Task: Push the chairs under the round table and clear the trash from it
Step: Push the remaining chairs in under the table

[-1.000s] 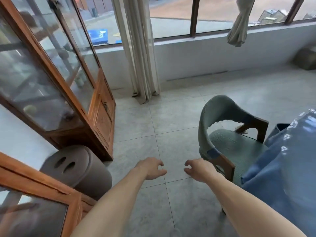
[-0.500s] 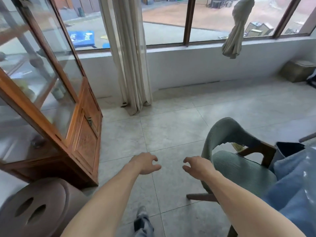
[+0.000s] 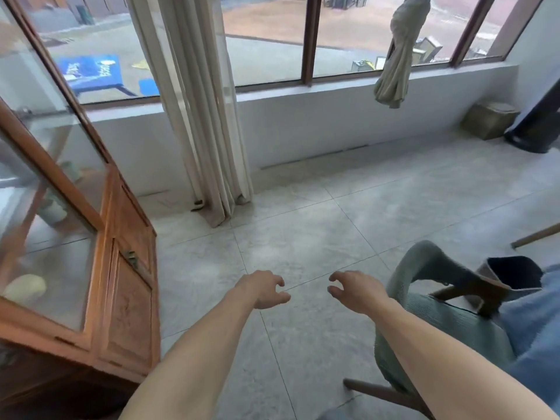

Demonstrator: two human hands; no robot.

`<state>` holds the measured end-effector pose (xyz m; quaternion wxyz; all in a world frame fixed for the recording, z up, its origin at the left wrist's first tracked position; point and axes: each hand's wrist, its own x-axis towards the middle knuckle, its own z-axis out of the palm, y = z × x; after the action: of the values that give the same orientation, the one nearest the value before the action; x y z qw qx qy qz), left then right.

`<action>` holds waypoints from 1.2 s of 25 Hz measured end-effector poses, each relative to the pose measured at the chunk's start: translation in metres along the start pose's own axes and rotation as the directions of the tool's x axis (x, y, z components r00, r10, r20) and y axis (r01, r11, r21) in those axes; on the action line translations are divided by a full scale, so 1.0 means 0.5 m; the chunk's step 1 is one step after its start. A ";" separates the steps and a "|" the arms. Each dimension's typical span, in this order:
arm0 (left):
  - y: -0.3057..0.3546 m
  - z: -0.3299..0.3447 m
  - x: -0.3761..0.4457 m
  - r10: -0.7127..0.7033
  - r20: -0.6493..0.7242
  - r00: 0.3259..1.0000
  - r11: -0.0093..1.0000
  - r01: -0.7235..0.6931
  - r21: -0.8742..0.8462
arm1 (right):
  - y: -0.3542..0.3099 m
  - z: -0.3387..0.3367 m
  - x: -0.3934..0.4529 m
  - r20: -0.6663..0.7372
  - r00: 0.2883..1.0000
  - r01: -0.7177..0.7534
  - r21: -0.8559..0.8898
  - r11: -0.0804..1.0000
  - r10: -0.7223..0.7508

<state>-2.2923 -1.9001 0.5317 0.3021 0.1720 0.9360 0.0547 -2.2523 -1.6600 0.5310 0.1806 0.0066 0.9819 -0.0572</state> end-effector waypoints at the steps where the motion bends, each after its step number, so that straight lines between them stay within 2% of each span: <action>1: -0.004 -0.010 0.021 0.010 0.010 1.000 1.000 -0.010 0.005 | 0.003 -0.004 0.019 0.005 1.000 -0.009 0.001 1.000 0.009; 5: 0.002 -0.056 0.121 0.055 0.026 0.998 0.998 -0.055 0.003 | 0.037 -0.023 0.099 0.025 0.999 -0.049 0.033 0.998 0.049; 10: 0.070 -0.136 0.279 0.120 0.060 0.991 0.989 -0.125 0.083 | 0.145 -0.040 0.218 0.042 0.988 -0.152 0.117 0.981 0.148; 14: 0.160 -0.228 0.447 0.170 0.079 0.982 0.969 -0.181 0.169 | 0.263 -0.091 0.323 -0.001 0.975 -0.215 0.208 0.954 0.220; 18: 0.321 -0.293 0.583 0.267 0.137 0.954 0.928 -0.293 0.232 | 0.418 -0.129 0.362 0.011 0.942 -0.327 0.255 0.910 0.335; 22: 0.495 -0.325 0.697 0.410 0.205 0.889 0.839 -0.456 0.298 | 0.560 -0.155 0.345 0.032 0.873 -0.468 0.330 0.820 0.486; 25: 0.612 -0.319 0.756 0.479 0.303 0.824 0.723 -0.566 0.396 | 0.639 -0.130 0.297 0.078 0.798 -0.565 0.439 0.698 0.598; 28: 0.723 -0.294 0.787 0.569 0.405 0.716 0.571 -0.698 0.431 | 0.686 -0.086 0.236 0.143 0.705 -0.663 0.482 0.573 0.695; 30: 0.795 -0.263 0.797 0.612 0.492 0.620 0.450 -0.784 0.429 | 0.703 -0.053 0.192 0.194 0.613 -0.734 0.496 0.463 0.766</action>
<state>-2.5569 -1.3870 0.5026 0.3015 0.6373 0.6927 -0.1522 -2.3399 -1.3084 0.4828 0.1499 0.4878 0.8257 -0.2404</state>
